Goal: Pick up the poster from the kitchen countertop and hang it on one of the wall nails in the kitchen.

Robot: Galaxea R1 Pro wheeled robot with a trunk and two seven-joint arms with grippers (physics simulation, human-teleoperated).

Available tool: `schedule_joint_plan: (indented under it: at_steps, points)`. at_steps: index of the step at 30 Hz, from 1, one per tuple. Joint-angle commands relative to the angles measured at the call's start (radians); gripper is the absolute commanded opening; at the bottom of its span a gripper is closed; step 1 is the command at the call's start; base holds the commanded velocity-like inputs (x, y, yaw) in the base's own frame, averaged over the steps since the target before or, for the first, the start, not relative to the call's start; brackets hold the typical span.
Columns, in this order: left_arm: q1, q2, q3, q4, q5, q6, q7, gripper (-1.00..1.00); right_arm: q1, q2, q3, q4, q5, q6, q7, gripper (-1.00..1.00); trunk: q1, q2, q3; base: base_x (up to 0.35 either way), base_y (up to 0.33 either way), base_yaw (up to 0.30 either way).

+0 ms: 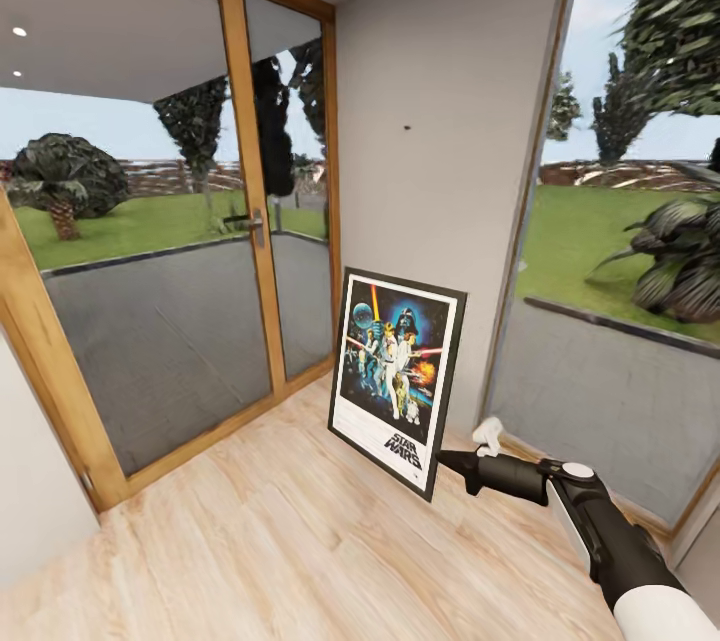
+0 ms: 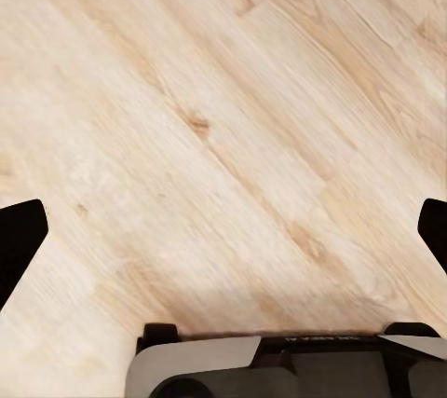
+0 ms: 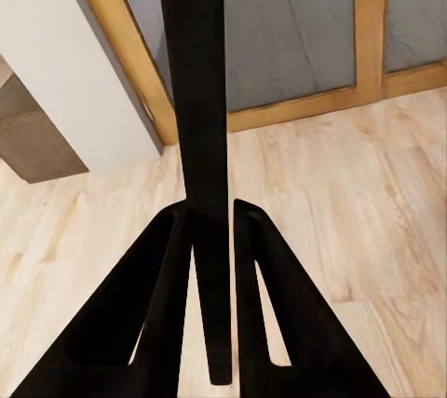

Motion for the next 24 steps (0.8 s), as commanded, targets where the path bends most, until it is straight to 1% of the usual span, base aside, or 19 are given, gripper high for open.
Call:
schedule_joint_plan:
  at_steps: [1, 12, 16, 20, 21, 23, 24]
  points:
    - [0.000, 0.000, 0.002, 0.000, 0.003, 0.002, -0.005, 1.00, 0.000, 0.001, -0.002, -0.001, -0.001, 0.011, 0.006, -1.00, 0.001, 0.000, 0.000, 0.221, 0.291, 0.000]
    - [0.000, 0.000, 0.000, 0.001, 0.003, 0.003, -0.005, 1.00, 0.000, 0.001, -0.002, -0.001, 0.000, 0.010, 0.006, -1.00, 0.001, 0.000, 0.000, 0.222, 0.291, -0.007]
    - [0.000, 0.000, 0.000, 0.001, 0.003, 0.003, -0.005, 1.00, 0.000, 0.001, -0.002, -0.001, 0.000, 0.010, 0.006, -1.00, 0.001, 0.000, 0.001, 0.223, 0.291, -0.103]
    - [0.000, 0.000, -0.003, 0.001, 0.003, 0.003, -0.003, 1.00, 0.000, 0.001, -0.002, -0.001, -0.001, 0.010, 0.006, -1.00, 0.001, 0.000, 0.003, 0.227, 0.288, -0.182]
    - [0.000, -0.001, -0.005, -0.005, 0.003, 0.004, -0.003, 1.00, 0.000, 0.001, -0.002, -0.001, -0.001, 0.010, 0.006, -1.00, 0.001, 0.000, 0.004, 0.242, 0.274, -0.218]
    - [0.000, -0.004, -0.007, -0.042, 0.003, 0.009, -0.004, 1.00, 0.000, 0.001, -0.003, -0.001, -0.001, 0.010, 0.006, -1.00, 0.001, 0.000, 0.005, 0.252, 0.264, -0.223]
    - [0.000, -0.006, -0.009, -0.081, 0.003, 0.024, -0.005, 1.00, 0.000, 0.001, -0.003, -0.001, -0.002, 0.011, 0.006, -1.00, 0.001, 0.000, 0.006, 0.259, 0.257, -0.227]
